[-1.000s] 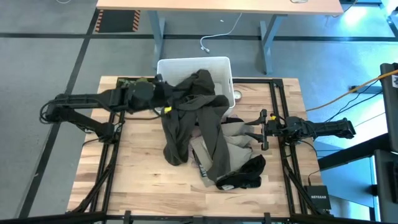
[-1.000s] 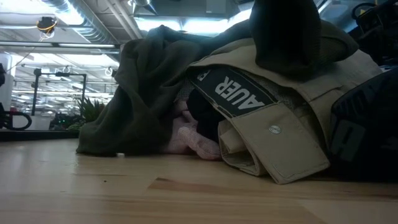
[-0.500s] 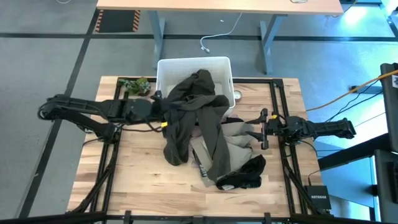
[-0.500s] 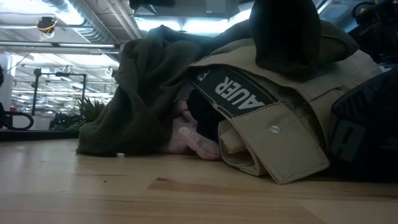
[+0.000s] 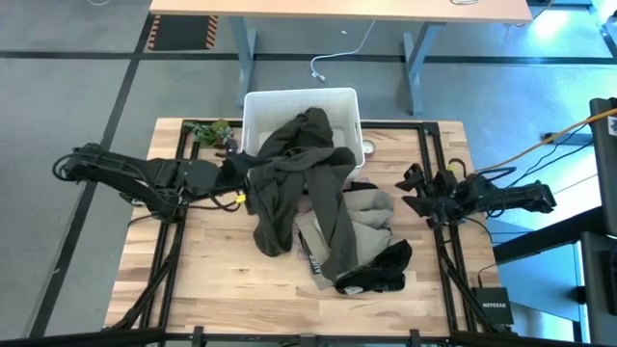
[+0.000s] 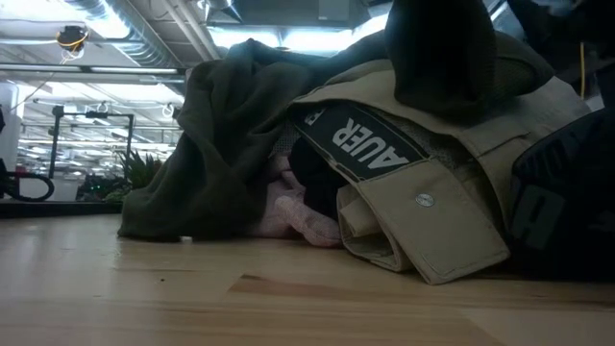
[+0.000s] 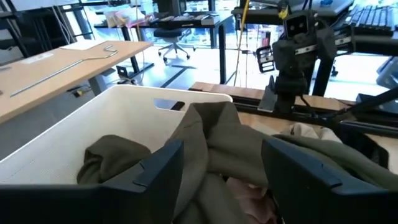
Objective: Sort clothes
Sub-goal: Put the black jacket into the white bin
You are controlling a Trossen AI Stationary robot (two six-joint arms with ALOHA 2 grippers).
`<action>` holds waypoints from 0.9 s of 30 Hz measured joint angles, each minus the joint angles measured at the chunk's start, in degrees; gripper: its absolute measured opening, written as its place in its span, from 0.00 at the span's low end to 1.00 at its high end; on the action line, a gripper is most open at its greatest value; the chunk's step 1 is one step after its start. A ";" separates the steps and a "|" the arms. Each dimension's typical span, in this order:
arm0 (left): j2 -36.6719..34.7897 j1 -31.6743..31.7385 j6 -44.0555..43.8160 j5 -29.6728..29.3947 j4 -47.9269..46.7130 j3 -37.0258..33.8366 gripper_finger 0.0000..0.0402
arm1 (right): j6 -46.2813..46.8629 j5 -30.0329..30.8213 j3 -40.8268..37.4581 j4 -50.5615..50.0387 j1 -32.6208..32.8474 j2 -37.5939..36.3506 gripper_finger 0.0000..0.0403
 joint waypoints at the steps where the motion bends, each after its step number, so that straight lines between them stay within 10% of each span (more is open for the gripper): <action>1: 0.14 0.00 0.08 0.00 -0.06 -0.02 0.52 | -0.37 0.75 1.32 -1.57 0.00 1.65 0.54; 9: 0.13 0.04 2.56 -0.02 0.33 -0.04 0.52 | -11.42 3.46 16.95 -12.38 0.00 23.20 0.54; 18: 0.10 -0.02 4.09 -0.02 0.37 -0.04 0.52 | -15.51 -7.84 35.45 -29.88 0.13 41.47 0.54; 27: 0.08 -0.02 4.00 -0.02 0.37 -0.04 0.52 | -26.10 -5.55 41.30 -36.82 0.13 58.27 0.54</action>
